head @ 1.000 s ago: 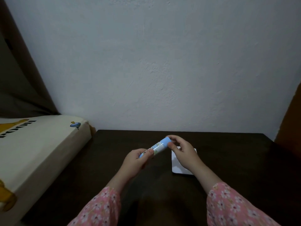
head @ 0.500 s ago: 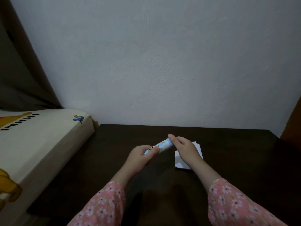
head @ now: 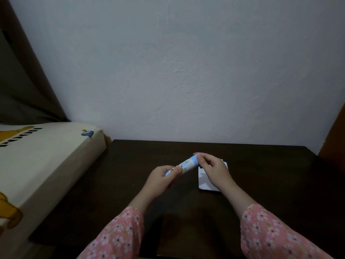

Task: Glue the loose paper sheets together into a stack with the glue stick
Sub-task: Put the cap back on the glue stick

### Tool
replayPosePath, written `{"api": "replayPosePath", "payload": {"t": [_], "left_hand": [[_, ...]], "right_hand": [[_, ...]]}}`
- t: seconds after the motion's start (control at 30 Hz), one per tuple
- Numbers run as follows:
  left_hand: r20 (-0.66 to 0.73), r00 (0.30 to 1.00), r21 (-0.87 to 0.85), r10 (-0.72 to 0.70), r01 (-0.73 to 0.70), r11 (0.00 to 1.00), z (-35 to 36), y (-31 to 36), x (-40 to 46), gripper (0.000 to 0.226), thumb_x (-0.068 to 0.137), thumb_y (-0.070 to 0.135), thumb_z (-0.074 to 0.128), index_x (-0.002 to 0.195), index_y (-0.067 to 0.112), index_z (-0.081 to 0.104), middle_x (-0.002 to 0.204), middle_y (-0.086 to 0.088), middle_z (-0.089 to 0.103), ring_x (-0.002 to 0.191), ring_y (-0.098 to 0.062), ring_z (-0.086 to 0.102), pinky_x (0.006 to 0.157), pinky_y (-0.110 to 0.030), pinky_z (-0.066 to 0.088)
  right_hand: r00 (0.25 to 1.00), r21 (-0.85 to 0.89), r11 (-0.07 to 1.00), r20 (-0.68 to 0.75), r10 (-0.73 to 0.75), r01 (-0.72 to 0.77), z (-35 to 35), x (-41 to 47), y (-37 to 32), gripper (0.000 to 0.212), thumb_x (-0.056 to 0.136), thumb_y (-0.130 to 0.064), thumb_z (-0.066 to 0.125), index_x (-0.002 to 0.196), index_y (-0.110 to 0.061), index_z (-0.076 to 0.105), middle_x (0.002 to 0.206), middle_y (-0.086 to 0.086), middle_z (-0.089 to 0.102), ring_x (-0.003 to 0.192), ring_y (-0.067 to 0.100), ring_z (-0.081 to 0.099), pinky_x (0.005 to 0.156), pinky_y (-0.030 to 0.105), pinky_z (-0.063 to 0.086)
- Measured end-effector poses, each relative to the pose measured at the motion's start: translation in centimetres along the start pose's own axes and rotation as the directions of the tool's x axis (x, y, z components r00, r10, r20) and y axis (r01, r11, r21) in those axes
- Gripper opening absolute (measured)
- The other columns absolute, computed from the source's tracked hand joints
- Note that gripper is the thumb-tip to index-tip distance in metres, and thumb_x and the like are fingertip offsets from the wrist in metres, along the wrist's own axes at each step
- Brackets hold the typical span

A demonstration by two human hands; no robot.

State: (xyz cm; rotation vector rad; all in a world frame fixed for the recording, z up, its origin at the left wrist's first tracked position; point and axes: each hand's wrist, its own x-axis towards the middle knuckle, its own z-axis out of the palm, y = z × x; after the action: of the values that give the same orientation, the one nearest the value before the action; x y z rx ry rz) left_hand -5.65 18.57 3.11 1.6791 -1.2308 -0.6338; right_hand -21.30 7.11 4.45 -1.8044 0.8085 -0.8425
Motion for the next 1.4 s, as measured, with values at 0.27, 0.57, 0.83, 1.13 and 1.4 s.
{"api": "replayPosePath", "payload": {"t": [0.27,0.57,0.83,1.13,1.4], "left_hand": [[-0.003,1.000,0.054,0.014,-0.014,0.998,0.6,0.0,0.0,0.038,0.094,0.046,0.052,0.081,0.015,0.069,0.058,0.004,0.054,0.049,-0.005,0.046,0.052,-0.023,0.036],[0.011,1.000,0.075,0.015,-0.016,0.997,0.8,0.0,0.0,0.033,0.093,0.047,0.052,0.077,0.021,0.066,0.061,0.003,0.055,0.052,-0.006,0.047,0.054,-0.026,0.038],[0.034,0.999,0.051,0.032,-0.033,0.998,0.7,0.2,-0.6,0.031,0.092,0.046,0.054,0.073,0.024,0.064,0.057,0.008,0.052,0.049,-0.002,0.045,0.050,-0.019,0.035],[-0.001,1.000,0.013,0.019,-0.019,1.000,0.1,0.2,-0.7,0.030,0.093,0.046,0.053,0.081,0.023,0.068,0.057,0.008,0.054,0.051,-0.003,0.046,0.052,-0.022,0.037],[0.023,0.999,0.021,0.037,-0.038,0.999,0.4,0.0,-1.0,0.029,0.093,0.046,0.053,0.077,0.025,0.066,0.058,0.007,0.054,0.052,-0.003,0.047,0.052,-0.019,0.037]], "right_hand": [[0.997,-0.133,0.988,0.002,0.083,-0.082,0.0,-0.1,-0.4,0.034,0.097,-0.045,0.046,0.101,-0.016,0.064,0.077,-0.009,0.054,0.072,0.002,0.051,0.054,0.008,0.037],[0.992,-0.241,0.962,-0.044,0.120,-0.127,0.8,0.7,-0.3,0.046,0.097,-0.049,0.043,0.081,-0.009,0.059,0.074,0.004,0.053,0.067,0.011,0.047,0.061,0.026,0.037],[0.981,-0.263,0.946,-0.009,0.193,-0.188,0.7,0.3,-0.6,0.051,0.098,-0.057,0.030,0.082,-0.018,0.059,0.077,0.001,0.055,0.071,0.011,0.049,0.065,0.027,0.037],[0.988,-0.076,0.986,0.038,0.149,-0.145,0.7,-0.1,-0.4,0.038,0.101,-0.041,0.038,0.074,-0.020,0.054,0.067,0.000,0.045,0.064,0.011,0.042,0.067,0.028,0.034],[0.937,-0.014,0.944,0.123,0.328,-0.329,0.3,0.0,-0.5,0.042,0.098,-0.046,0.043,0.088,-0.009,0.060,0.054,0.001,0.037,0.049,0.010,0.035,0.048,0.019,0.033]]}}
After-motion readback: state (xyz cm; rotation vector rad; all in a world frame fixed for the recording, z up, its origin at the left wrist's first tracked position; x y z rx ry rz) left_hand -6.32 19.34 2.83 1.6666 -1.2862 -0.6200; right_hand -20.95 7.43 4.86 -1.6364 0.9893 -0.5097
